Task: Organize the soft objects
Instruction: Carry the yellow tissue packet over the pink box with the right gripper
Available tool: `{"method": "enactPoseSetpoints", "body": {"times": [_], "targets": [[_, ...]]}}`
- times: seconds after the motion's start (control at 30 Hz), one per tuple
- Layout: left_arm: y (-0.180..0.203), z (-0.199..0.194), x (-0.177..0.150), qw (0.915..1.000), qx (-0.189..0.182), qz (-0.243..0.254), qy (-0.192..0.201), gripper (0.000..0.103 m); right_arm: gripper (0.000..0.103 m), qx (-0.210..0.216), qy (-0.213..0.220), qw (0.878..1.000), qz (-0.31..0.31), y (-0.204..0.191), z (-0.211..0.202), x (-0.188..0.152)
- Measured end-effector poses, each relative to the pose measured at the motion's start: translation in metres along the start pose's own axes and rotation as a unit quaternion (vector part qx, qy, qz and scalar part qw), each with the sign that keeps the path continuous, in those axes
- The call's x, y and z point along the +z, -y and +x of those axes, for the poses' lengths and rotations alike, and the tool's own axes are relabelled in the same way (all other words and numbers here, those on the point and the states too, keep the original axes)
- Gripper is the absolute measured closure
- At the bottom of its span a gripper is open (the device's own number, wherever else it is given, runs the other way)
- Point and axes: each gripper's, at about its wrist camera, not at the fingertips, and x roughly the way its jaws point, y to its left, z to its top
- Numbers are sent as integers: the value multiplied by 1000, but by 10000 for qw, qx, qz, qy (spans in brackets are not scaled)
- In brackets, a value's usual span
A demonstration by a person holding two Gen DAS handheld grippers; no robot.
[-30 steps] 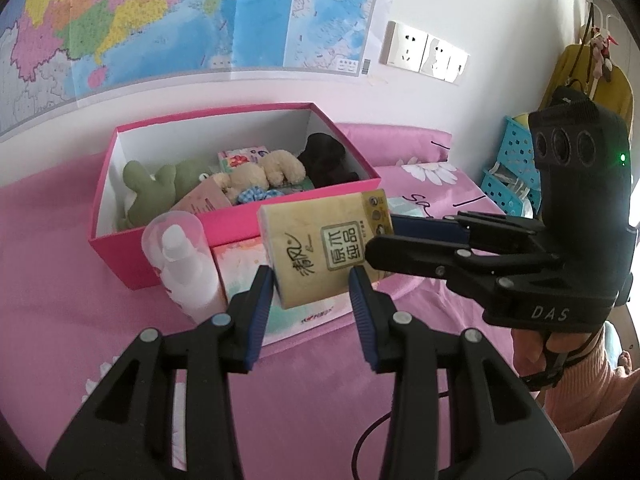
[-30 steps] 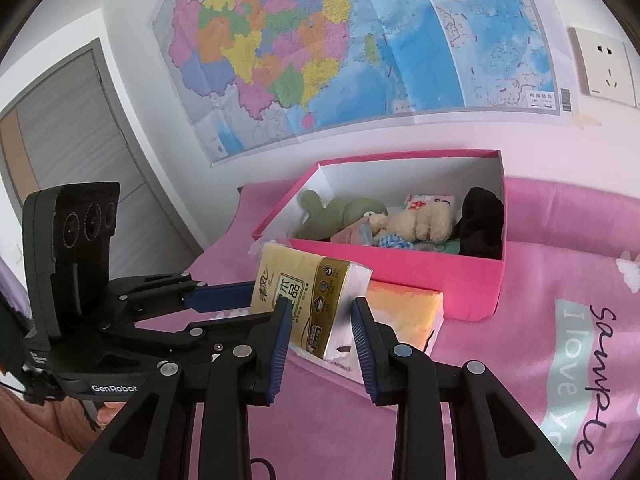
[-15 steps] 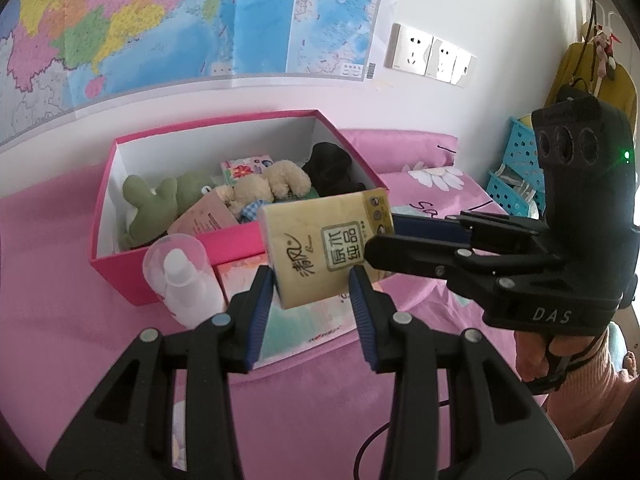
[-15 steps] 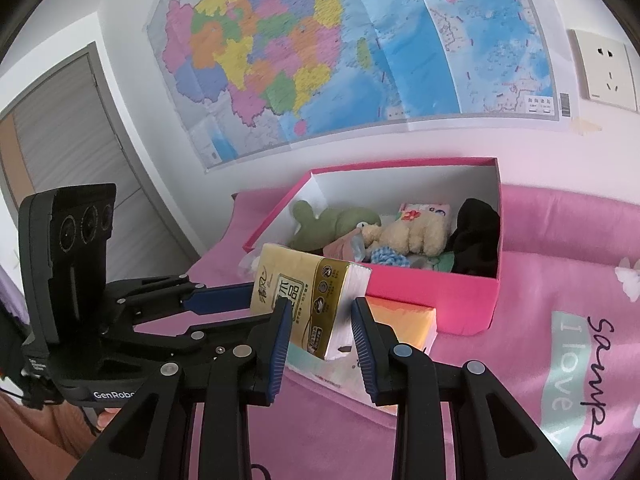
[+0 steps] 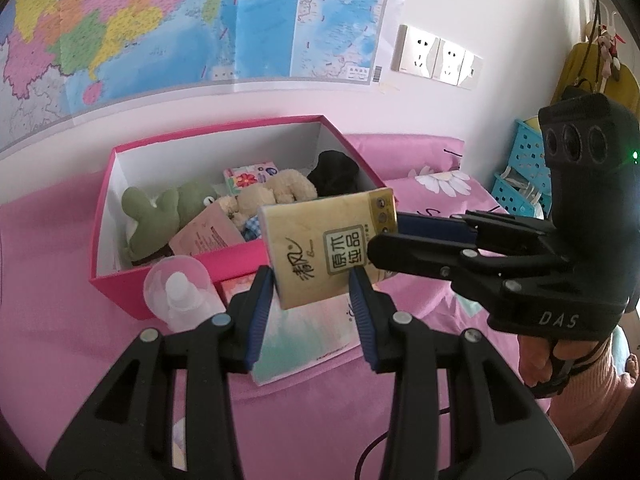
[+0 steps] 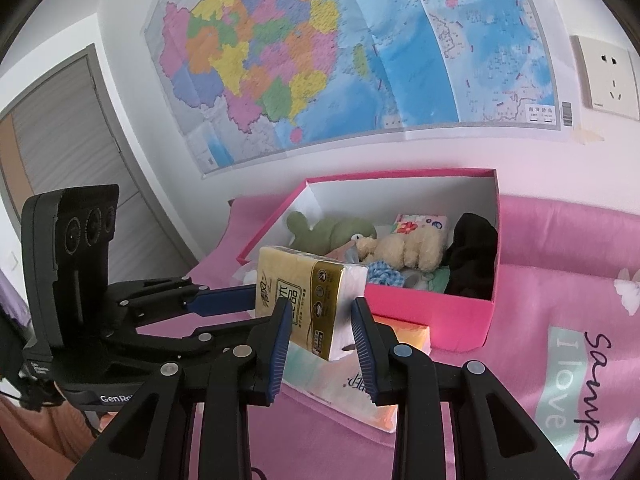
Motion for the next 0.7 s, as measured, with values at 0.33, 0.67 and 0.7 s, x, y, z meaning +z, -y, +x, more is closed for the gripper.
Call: {"method": "enactPoseSetpoints", "body": {"times": [0.33, 0.67, 0.7], "targets": [[-1, 3, 7, 10000, 45, 15, 26, 62, 71, -9, 38, 10000, 2, 4, 3, 8], [-3, 7, 14, 9999, 106, 33, 44, 62, 71, -5, 60, 10000, 12, 8, 7, 15], [-4, 8, 15, 9999, 107, 31, 46, 62, 71, -3, 61, 10000, 18, 8, 7, 15]]}}
